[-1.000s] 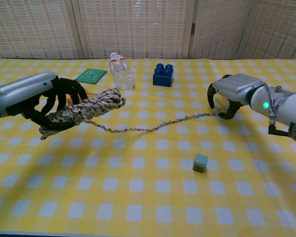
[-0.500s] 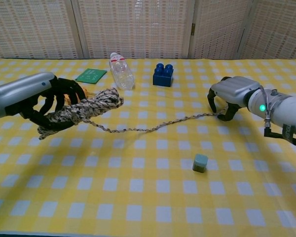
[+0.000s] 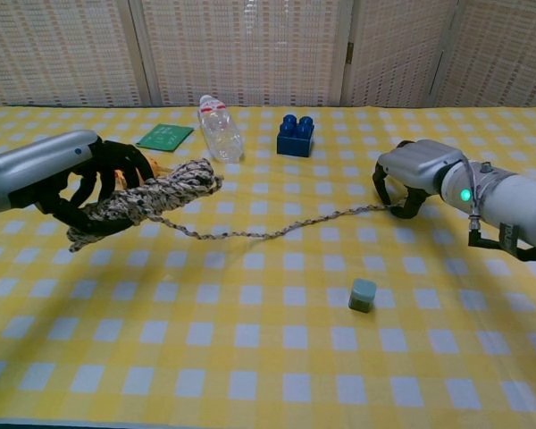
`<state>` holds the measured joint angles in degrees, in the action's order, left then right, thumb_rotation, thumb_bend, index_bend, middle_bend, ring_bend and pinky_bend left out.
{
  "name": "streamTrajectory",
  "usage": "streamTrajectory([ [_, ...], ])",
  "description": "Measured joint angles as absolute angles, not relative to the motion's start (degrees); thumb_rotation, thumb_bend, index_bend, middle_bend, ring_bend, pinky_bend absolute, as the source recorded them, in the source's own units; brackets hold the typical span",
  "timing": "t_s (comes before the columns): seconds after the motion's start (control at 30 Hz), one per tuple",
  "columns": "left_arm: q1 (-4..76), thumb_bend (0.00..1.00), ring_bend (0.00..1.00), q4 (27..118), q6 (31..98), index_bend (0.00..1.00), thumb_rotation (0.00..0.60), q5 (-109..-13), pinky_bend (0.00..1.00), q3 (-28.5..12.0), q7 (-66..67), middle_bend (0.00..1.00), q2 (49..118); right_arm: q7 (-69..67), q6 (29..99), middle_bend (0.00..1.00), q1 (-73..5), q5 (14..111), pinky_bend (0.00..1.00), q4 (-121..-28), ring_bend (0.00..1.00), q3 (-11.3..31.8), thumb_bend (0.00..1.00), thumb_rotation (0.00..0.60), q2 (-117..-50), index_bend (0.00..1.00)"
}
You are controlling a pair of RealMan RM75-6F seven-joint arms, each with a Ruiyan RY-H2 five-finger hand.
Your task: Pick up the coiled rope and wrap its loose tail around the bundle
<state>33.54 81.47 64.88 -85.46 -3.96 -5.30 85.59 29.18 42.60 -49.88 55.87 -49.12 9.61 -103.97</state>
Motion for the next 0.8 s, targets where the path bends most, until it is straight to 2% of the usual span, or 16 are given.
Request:
streamTrajectory([
  [0.5, 33.32, 0.76, 0.62, 80.63, 65.06, 0.65, 0.6, -85.58, 0.75, -3.93, -6.22, 0.64, 85.63, 30.85, 41.73, 0.29, -50.12, 55.52, 0.05, -47.86, 0.17, 10.27, 0.41, 0.6, -104.98, 0.59],
  [0.8, 33.22, 0.76, 0.62, 80.61, 65.45, 0.65, 0.6, -85.91, 0.75, -3.98, -7.02, 0.64, 85.49, 30.18, 41.76, 0.34, -49.98, 56.08, 0.09, -47.69, 0.22, 10.64, 0.55, 0.6, -104.92, 0.66],
])
